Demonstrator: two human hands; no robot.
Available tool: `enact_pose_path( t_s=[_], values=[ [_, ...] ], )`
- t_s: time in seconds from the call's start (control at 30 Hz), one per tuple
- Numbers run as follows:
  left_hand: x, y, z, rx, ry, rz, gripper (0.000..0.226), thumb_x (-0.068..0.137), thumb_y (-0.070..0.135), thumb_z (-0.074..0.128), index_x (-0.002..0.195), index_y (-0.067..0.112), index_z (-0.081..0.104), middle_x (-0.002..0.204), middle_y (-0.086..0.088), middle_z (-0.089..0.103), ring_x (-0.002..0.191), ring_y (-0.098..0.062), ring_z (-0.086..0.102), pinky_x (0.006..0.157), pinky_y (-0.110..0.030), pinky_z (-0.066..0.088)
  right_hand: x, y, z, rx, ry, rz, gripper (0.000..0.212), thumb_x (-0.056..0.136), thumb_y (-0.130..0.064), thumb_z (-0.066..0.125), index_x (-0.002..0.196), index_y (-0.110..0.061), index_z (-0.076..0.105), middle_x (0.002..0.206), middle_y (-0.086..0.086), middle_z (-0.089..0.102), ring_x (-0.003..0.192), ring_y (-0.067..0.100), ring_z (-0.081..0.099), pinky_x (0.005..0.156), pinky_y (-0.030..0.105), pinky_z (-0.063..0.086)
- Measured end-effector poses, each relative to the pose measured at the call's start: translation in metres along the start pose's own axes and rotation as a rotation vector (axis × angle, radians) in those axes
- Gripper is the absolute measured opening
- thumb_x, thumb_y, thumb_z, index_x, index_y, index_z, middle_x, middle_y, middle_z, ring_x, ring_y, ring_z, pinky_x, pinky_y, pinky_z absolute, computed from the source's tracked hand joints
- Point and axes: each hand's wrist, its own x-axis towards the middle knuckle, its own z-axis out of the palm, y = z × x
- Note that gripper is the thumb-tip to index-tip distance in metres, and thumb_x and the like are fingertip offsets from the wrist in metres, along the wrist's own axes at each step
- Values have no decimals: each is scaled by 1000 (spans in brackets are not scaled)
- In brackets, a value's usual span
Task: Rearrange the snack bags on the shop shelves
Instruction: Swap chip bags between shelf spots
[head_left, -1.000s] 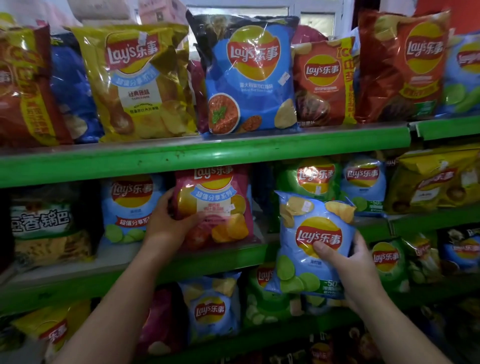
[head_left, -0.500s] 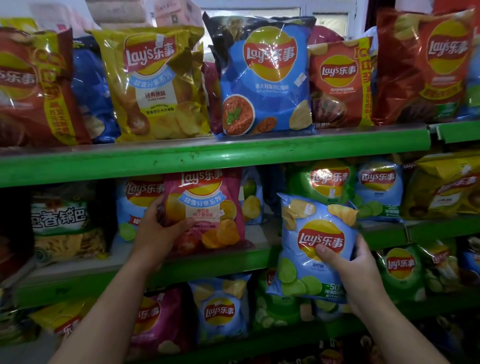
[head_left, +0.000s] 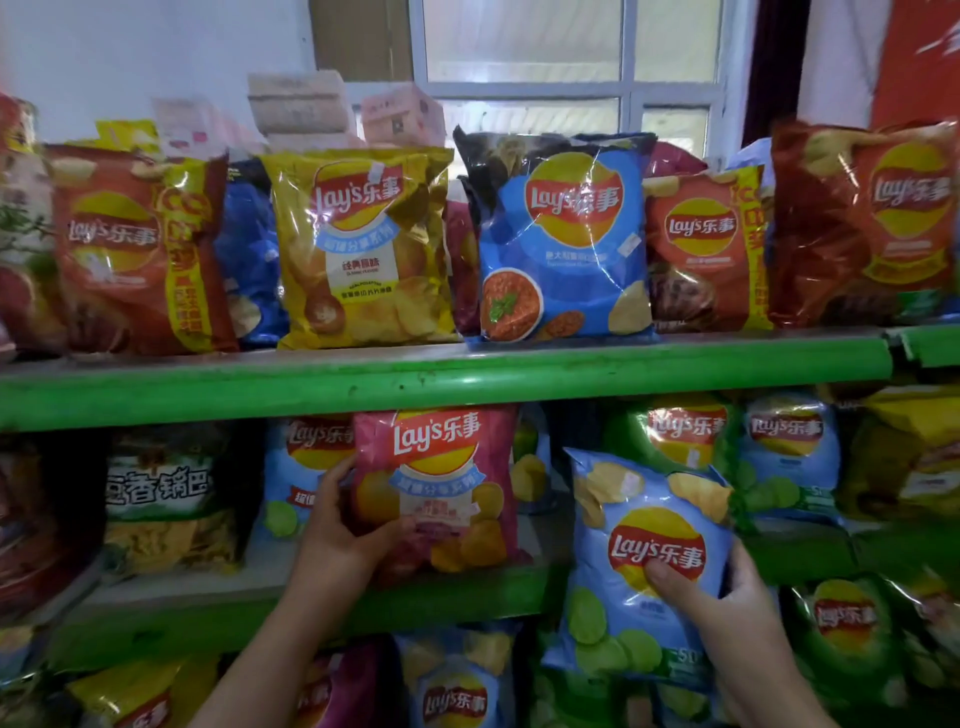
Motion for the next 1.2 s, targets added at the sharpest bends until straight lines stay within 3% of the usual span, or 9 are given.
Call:
enact_pose_path(
  t_s=[0.13,0.2,0.37,0.47,0.6,0.7,0.83,1.03,1.2],
  values=[
    [7,2,5,124,44,-45,80,72,13,85,131,42,41,119,6,58,96,-9,60,82,-29,53,2,-5,0,-20,10,-6,76,41,-39,90,111,-36,61,99,-1,75,93,30,70,82,52,57],
    [9,1,13,176,37,-24,84,75,14,83,144,33,38,124,2,57,100,-12,57,84,-24,48,2,-8,0,-27,6,-14,77,42,-39,90,114,-34,61,101,1,75,95,31,69,85,54,55],
    [9,2,31,252,33,-9,88,79,11,80,150,20,29,146,-9,44,130,-24,46,108,-39,38,4,-17,-4,-31,18,-53,70,46,-30,89,111,-31,61,101,5,74,94,32,69,82,52,56],
    [3,11,32,561,207,106,92,70,24,87,145,16,36,138,-16,41,127,-33,41,104,-48,40,8,-20,-15,-14,37,-71,67,44,-31,89,106,-34,63,92,-2,77,88,27,72,67,39,57],
    [-15,37,51,722,287,475,65,78,32,78,130,19,43,123,-9,39,113,-35,44,86,-53,46,17,-27,-33,8,53,-96,63,45,-35,92,101,-42,65,93,-7,76,80,19,74,60,32,59],
    [-18,64,79,622,175,652,56,74,17,81,122,11,53,112,-7,51,103,-28,54,83,-45,52,23,-39,-44,11,72,-148,62,43,-37,91,99,-46,66,93,-8,76,77,14,74,55,26,58],
    [-21,100,129,422,-36,655,44,72,11,81,105,28,59,90,14,57,83,-3,56,73,-9,46,28,-63,-65,22,94,-217,59,48,-34,89,99,-49,65,92,-8,76,77,15,74,53,25,58],
    [-29,122,224,243,-327,478,41,72,44,67,112,36,57,98,14,62,91,-1,60,79,-31,55,36,-96,-108,9,140,-285,62,49,-37,86,106,-40,63,94,-10,76,81,13,73,57,24,58],
    [-46,132,307,150,-465,408,65,67,66,60,127,40,48,113,25,56,98,12,54,80,-23,54,42,-129,-167,-32,209,-334,59,56,-33,83,110,-38,62,95,-11,76,82,13,73,59,24,59]
  ],
)
